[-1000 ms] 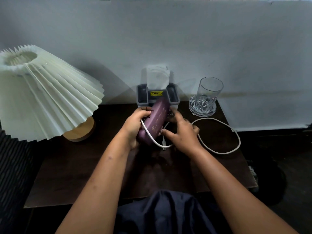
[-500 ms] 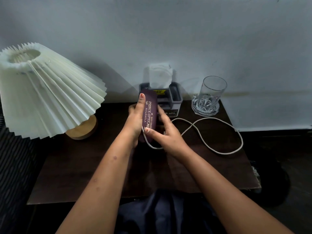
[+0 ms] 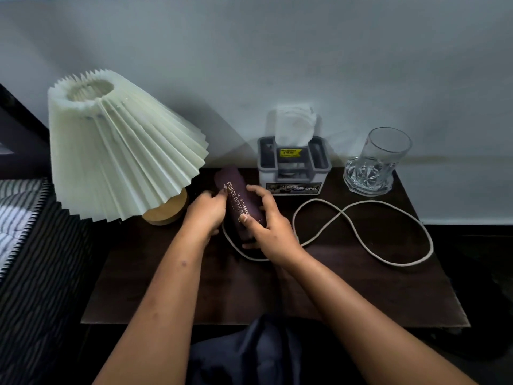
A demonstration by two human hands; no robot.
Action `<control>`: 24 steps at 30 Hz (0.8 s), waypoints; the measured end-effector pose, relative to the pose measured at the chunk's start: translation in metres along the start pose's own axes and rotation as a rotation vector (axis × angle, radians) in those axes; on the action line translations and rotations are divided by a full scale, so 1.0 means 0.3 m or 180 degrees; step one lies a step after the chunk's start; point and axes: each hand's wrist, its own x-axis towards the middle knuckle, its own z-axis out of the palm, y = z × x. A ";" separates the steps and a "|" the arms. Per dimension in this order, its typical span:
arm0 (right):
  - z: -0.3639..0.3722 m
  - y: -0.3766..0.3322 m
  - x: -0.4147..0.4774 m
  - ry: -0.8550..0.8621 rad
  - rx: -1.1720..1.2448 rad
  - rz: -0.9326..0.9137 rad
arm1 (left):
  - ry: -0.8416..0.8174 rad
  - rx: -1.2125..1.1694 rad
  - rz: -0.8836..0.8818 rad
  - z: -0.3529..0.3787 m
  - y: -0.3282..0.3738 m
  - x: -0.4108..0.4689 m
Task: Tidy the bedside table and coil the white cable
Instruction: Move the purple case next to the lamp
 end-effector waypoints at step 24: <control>0.167 -0.017 0.146 -0.0443 -0.0575 0.0342 | 0.0220 0.0732 0.0130 -0.066 -0.036 0.035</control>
